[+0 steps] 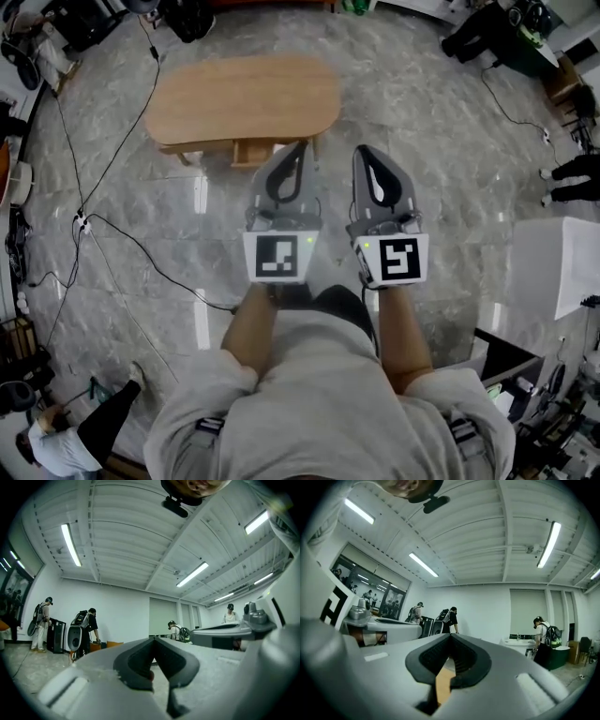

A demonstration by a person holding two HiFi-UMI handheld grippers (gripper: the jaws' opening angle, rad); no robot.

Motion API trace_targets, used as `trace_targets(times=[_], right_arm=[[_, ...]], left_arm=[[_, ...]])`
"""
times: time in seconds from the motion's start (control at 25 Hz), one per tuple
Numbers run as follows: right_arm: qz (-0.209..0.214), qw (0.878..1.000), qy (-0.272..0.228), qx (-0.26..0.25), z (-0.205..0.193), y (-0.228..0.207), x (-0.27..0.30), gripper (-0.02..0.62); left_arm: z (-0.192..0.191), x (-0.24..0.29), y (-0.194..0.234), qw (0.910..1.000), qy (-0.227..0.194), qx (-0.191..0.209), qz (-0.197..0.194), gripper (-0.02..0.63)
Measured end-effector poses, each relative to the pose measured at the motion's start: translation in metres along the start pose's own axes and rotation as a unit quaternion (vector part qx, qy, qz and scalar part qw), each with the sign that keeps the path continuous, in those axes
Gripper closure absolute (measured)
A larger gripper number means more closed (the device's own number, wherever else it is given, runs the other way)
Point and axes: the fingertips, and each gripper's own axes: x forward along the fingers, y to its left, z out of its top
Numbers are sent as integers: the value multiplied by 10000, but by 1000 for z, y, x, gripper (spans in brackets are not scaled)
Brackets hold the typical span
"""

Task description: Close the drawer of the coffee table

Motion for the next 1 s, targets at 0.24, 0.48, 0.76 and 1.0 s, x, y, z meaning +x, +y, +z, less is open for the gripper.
trace_targets(times=[0.24,0.48,0.76,1.0], right_arm=[[463,9983,266,217,-33,-15,65,589],[1096,9929,246,384,-78,-38,144,589],[1706,9835,496,330,-128,-67,215,589],[2036,9720,1090,429,-214,-60,236,589]], left_arm=[[-28,40,33,9983,334,74,473,586],[-70,94,76,9905,683,350,1139,586],[-120,147,91,9821,1061,220,1539,586],[-203,153,103,9718,1720,57,1615,586]])
